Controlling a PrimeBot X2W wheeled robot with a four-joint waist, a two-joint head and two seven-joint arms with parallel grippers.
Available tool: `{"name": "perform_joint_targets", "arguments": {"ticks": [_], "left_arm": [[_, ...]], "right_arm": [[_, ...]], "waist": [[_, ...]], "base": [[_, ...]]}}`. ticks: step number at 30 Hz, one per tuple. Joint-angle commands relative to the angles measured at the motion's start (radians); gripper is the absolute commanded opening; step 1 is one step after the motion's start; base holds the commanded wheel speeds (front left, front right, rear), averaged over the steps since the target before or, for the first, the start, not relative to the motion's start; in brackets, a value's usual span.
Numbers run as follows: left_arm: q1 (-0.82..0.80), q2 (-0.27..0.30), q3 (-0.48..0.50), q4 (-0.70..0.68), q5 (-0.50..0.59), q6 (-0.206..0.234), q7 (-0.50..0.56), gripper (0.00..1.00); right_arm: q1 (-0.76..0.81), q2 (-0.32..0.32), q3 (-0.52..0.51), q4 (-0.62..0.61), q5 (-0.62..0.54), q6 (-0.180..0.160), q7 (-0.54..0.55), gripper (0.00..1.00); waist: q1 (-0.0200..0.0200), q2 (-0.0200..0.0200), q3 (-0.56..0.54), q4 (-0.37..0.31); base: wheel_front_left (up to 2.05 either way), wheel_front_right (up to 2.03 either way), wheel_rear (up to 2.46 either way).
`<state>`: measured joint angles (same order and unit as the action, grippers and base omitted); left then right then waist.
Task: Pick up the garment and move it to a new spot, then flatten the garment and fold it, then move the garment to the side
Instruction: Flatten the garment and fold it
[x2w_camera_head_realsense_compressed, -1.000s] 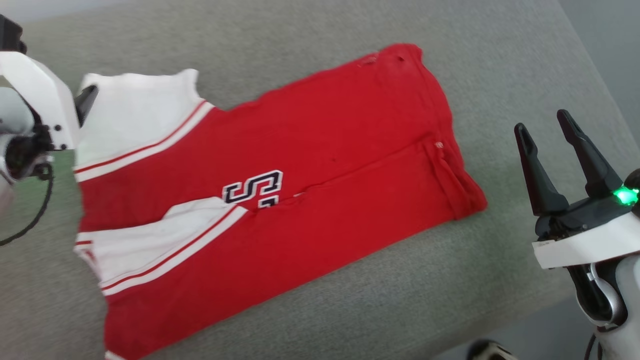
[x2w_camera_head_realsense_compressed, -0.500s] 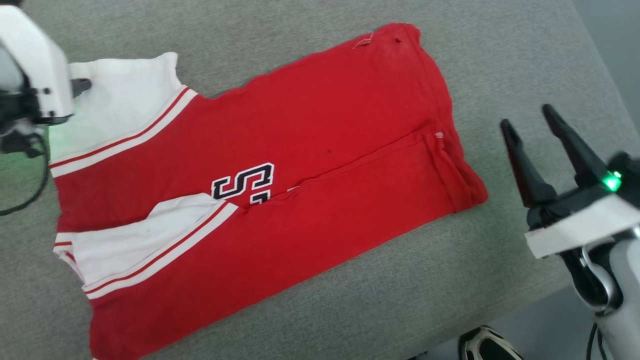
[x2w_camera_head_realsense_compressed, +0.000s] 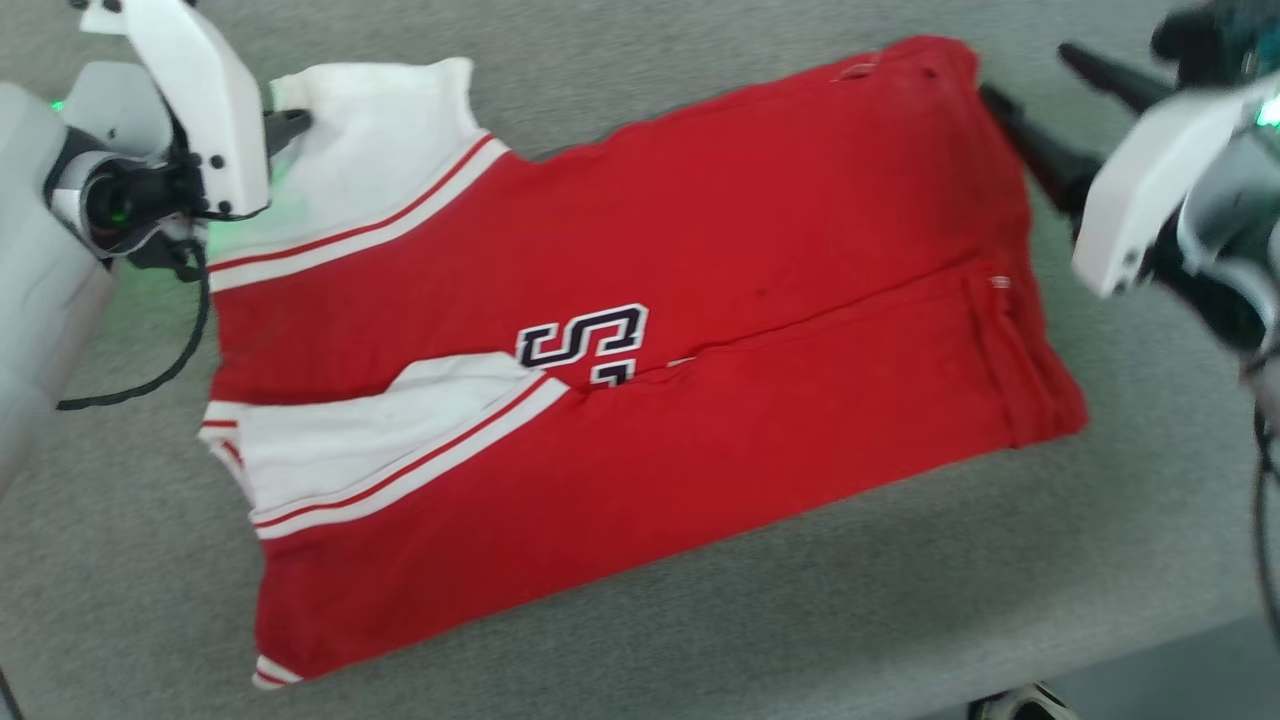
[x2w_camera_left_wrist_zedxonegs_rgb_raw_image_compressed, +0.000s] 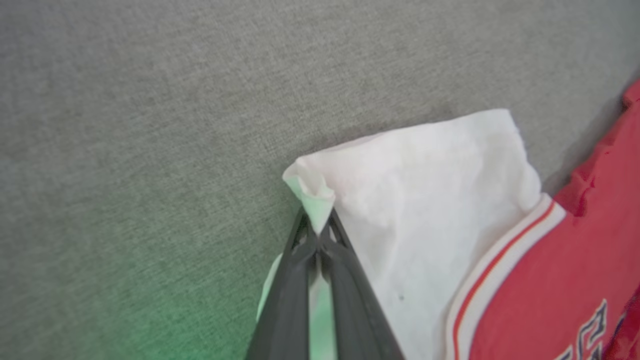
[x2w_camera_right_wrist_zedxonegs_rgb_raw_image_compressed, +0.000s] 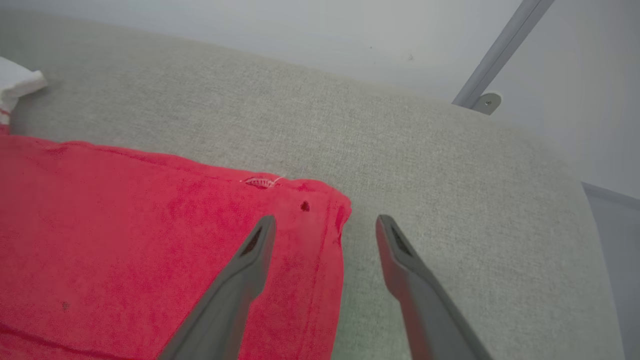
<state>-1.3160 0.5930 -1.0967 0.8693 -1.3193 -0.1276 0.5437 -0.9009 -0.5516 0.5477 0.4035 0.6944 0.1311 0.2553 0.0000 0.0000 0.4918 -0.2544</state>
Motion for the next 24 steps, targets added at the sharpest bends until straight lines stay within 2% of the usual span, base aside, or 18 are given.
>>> {"name": "perform_joint_targets", "arguments": {"ticks": [1,7,17,18,20,21,24], "left_arm": [[0.006,-0.008,-0.012,-0.002,-0.007,-0.004,0.0,0.0],[-0.002,-0.024,-0.031,-0.031,-0.009,-0.003,-0.024,0.0],[-0.026,-0.036,-0.066,-0.088,-0.019,-0.001,-0.043,0.0],[-0.027,-0.037,-0.069,-0.092,-0.02,-0.001,-0.044,0.0],[-0.029,-0.04,-0.076,-0.1,-0.024,-0.001,-0.05,0.0],[-0.026,-0.044,-0.079,-0.103,-0.025,-0.001,-0.054,0.0],[-0.012,-0.051,-0.078,-0.116,-0.035,-0.001,-0.085,0.0]], "right_arm": [[-0.035,0.011,0.01,0.033,0.019,-0.001,0.014,1.0],[-0.182,0.026,0.098,0.248,0.083,-0.001,0.16,1.0],[-0.274,0.043,0.183,0.404,0.178,-0.001,0.27,1.0],[-0.276,0.046,0.191,0.406,0.186,-0.001,0.271,0.69],[-0.279,0.046,0.197,0.413,0.209,-0.001,0.258,0.15],[-0.279,0.042,0.204,0.415,0.216,-0.001,0.257,0.0],[-0.278,0.019,0.203,0.426,0.23,-0.001,0.212,0.0]], "waist": [[0.0,0.0,0.011,0.024],[0.0,0.0,0.025,0.071],[0.0,0.0,0.06,0.111],[0.0,0.0,0.061,0.113],[0.0,0.0,0.062,0.117],[0.0,0.0,0.059,0.12],[0.0,0.0,0.041,0.127]], "base": [[0.0,0.0,0.0],[0.0,0.0,0.0],[0.0,0.0,0.0],[0.0,0.0,0.0],[0.0,0.0,0.0],[0.0,0.0,0.0],[0.0,0.0,0.0]]}}
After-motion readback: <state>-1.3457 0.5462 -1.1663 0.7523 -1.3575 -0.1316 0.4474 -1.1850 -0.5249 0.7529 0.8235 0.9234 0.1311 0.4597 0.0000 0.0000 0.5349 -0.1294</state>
